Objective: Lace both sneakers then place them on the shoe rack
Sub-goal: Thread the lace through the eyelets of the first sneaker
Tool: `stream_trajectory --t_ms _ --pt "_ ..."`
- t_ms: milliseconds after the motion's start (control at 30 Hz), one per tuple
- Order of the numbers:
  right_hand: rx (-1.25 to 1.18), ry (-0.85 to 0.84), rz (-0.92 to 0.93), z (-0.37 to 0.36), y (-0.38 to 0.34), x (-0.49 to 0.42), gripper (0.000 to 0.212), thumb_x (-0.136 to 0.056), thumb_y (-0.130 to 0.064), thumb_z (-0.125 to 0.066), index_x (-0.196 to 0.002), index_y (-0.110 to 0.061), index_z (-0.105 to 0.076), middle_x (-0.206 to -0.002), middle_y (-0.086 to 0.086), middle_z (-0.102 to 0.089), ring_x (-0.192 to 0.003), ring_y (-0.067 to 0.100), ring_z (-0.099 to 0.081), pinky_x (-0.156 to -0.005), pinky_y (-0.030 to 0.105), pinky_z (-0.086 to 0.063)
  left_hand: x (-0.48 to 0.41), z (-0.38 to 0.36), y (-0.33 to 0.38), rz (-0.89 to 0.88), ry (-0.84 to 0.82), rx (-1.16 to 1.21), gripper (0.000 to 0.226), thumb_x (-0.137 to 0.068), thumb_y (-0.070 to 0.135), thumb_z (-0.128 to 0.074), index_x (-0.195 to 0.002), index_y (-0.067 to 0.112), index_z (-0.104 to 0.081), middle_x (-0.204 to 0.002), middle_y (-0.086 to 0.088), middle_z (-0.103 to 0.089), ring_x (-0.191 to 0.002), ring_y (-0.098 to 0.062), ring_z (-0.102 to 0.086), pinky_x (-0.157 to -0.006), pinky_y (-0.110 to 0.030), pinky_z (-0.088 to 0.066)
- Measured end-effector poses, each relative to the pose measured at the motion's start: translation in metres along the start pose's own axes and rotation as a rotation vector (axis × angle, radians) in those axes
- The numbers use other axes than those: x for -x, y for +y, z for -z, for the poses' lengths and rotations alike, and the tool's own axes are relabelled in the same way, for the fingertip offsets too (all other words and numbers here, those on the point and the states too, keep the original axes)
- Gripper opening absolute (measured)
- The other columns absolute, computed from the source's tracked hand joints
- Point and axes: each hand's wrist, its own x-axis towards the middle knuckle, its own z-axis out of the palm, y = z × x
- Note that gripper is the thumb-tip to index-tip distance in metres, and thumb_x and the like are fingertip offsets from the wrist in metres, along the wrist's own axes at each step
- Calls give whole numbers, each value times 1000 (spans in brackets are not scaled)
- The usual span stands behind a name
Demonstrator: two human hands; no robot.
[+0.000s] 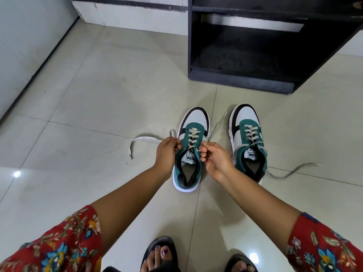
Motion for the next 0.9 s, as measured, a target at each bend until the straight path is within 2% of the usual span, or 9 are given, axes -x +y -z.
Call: stream_trajectory --t_ms 133,267,333,400,533,600,700,800,900 --pt "201 -33 23 -4 -7 3 19 -95 -11 -41 -79 -15 -51 -45 -9 -46 -43 7 -35 -44 19 -29 0 7 7 -59 -78 -72 31 -94 8 -36 -68 14 -53 -72 -1 -61 -59 -11 -48 -56 -20 -39" --pt "499 -114 254 -15 -28 18 30 -98 -23 -40 -91 -13 -67 -55 -6 -50 -42 1 -38 -44 13 -31 10 14 19 -384 -194 -119 27 -99 11 -34 -78 9 -51 -108 2 -67 -94 0 -62 -81 -9 -43" --pt "566 -159 400 -25 -40 26 28 -98 -20 -42 -93 -10 -68 -56 -9 -53 -44 -2 -43 -46 9 -33 14 14 29 -539 -258 -197 24 -99 14 -33 -85 10 -53 -125 3 -61 -113 -7 -56 -94 -17 -42" --pt "683 -222 494 -35 -47 31 26 -96 -21 -46 -82 -21 -67 -58 -14 -57 -51 -1 -47 -54 12 -38 15 14 37 -698 -306 -311 25 -98 16 -35 -103 6 -57 -133 6 -54 -122 -9 -51 -100 -21 -40" --pt "892 -244 571 -37 -50 33 21 -91 -31 -50 -78 -32 -67 -83 6 -71 -82 26 -65 -79 44 -50 10 17 40 -818 -307 -482 36 -95 30 -36 -103 5 -60 -104 -2 -65 -98 -10 -59 -87 -25 -45" --pt "889 -229 595 -32 -51 36 19 -91 -29 -51 -80 -33 -66 -75 2 -67 -72 18 -61 -75 40 -48 5 20 35 -902 -233 -585 37 -96 31 -36 -99 4 -60 -94 -6 -59 -90 -18 -55 -80 -27 -44" --pt "850 -233 642 -25 -47 40 9 -89 -28 -55 -85 -29 -62 -71 7 -55 -67 17 -50 -66 38 -43 9 19 36 -982 -74 -581 33 -97 33 -35 -85 11 -56 -83 2 -47 -80 -13 -48 -71 -22 -39" --pt "781 -241 704 -20 -41 46 11 -89 -23 -58 -83 -15 -54 -75 1 -53 -71 12 -48 -68 29 -40 17 13 44 -895 -22 -424 19 -97 21 -37 -84 26 -50 -73 14 -50 -66 2 -52 -60 -8 -36" --pt "1027 -157 880 -12 -35 45 13 -88 -30 -55 -87 -21 -64 -80 -7 -57 -81 12 -50 -73 27 -42 12 13 45 -801 0 -659 27 -96 29 -38 -84 18 -59 -59 15 -52 -55 0 -51 -50 -13 -32"
